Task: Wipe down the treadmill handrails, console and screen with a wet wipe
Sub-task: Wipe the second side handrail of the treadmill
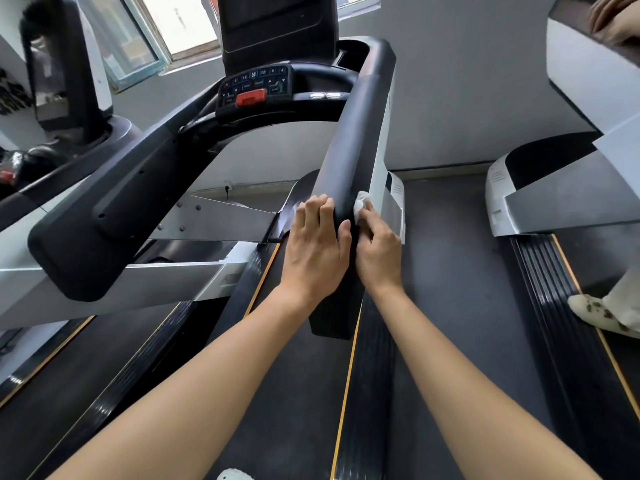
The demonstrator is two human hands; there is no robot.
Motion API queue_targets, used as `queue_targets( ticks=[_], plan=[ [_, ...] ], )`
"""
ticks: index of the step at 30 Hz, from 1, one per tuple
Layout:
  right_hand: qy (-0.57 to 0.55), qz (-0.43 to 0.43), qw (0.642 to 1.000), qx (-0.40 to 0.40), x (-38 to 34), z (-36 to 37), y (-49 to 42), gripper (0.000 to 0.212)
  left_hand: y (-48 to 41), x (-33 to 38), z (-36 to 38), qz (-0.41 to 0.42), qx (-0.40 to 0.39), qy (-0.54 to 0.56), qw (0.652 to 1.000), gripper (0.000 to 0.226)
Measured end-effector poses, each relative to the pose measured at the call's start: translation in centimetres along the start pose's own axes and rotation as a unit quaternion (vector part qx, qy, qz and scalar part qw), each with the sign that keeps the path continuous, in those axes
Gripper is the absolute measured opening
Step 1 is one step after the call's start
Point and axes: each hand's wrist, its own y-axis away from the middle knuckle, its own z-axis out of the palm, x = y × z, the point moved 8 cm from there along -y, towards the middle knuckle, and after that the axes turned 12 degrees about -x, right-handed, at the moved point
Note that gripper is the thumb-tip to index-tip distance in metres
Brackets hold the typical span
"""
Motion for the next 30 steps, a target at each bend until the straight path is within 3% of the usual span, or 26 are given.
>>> queue_targets(
  ticks=[7, 14, 21, 30],
  plan=[
    [0.015, 0.028, 0.998, -0.055, -0.5, 0.5, -4.7, 0.038, 0.0, 0.0, 0.3, 0.002, -0.015, -0.016, 1.0, 0.041],
    [-0.045, 0.12, 0.99, -0.058, 3.1, 1.3, 1.7, 0.045, 0.0, 0.2, 0.1, -0.002, -0.001, -0.02, 1.0, 0.039],
    [-0.089, 0.051, 0.991, -0.086, -0.4, 1.4, -2.7, 0.048, 0.0, 0.0, 0.2, -0.017, -0.01, -0.009, 1.0, 0.04],
    [-0.099, 0.06, 0.99, -0.077, 1.9, 2.2, 1.4, 0.056, -0.2, 0.2, 0.2, -0.008, -0.01, -0.011, 1.0, 0.044]
  ],
)
